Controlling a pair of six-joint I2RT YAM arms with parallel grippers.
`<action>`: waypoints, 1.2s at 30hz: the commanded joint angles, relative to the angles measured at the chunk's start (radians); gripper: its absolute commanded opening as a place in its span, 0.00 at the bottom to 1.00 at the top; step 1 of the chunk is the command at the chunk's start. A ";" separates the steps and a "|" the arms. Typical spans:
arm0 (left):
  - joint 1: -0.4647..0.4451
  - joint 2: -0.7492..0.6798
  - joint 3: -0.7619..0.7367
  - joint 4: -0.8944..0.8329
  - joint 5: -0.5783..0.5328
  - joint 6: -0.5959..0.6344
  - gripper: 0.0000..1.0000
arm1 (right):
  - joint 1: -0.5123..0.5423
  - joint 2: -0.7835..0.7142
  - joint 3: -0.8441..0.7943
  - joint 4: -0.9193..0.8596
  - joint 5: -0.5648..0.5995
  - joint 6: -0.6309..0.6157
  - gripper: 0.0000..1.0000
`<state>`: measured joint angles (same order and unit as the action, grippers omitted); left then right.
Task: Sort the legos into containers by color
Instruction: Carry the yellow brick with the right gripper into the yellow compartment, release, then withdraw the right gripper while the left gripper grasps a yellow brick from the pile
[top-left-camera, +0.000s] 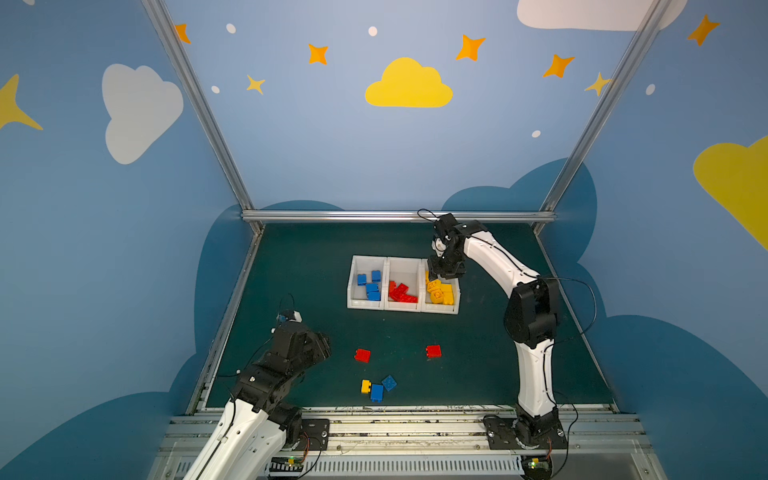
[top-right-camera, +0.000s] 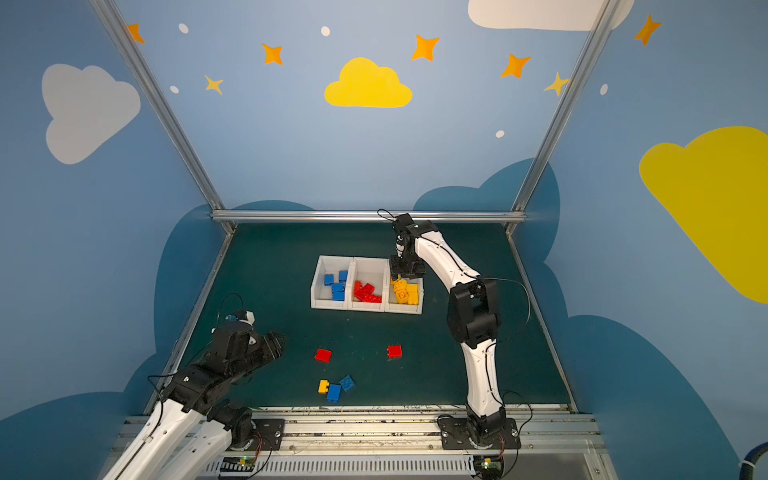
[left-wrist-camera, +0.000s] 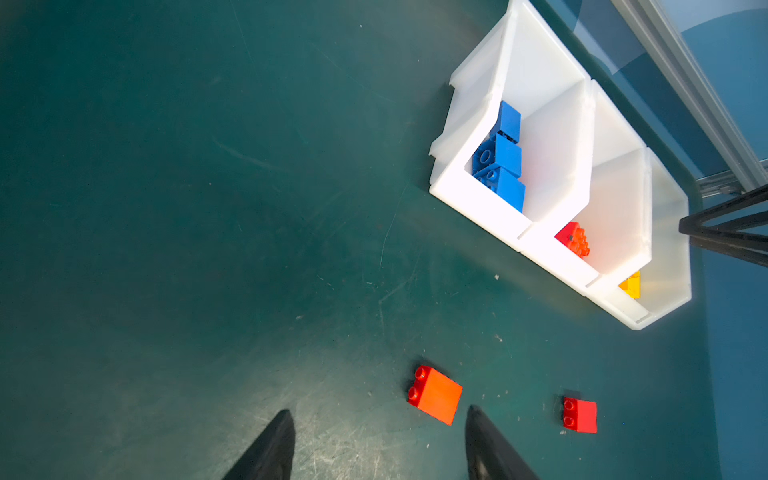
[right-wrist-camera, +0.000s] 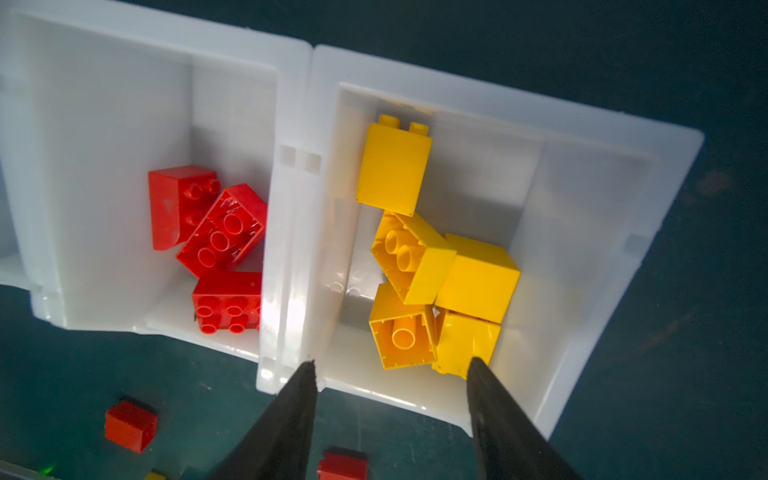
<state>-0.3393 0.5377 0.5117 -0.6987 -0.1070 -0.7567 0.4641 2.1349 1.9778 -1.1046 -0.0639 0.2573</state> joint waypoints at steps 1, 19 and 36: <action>0.003 -0.008 -0.010 -0.012 0.006 -0.003 0.65 | -0.001 -0.054 -0.006 -0.017 -0.011 0.006 0.59; -0.224 0.232 0.022 -0.013 0.101 -0.006 0.63 | 0.006 -0.380 -0.415 0.119 -0.044 0.100 0.60; -0.453 0.541 0.030 0.101 0.141 -0.050 0.57 | 0.011 -0.605 -0.707 0.165 -0.013 0.179 0.60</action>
<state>-0.7807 1.0554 0.5091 -0.5766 0.0284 -0.8307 0.4706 1.5539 1.2945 -0.9592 -0.0887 0.4137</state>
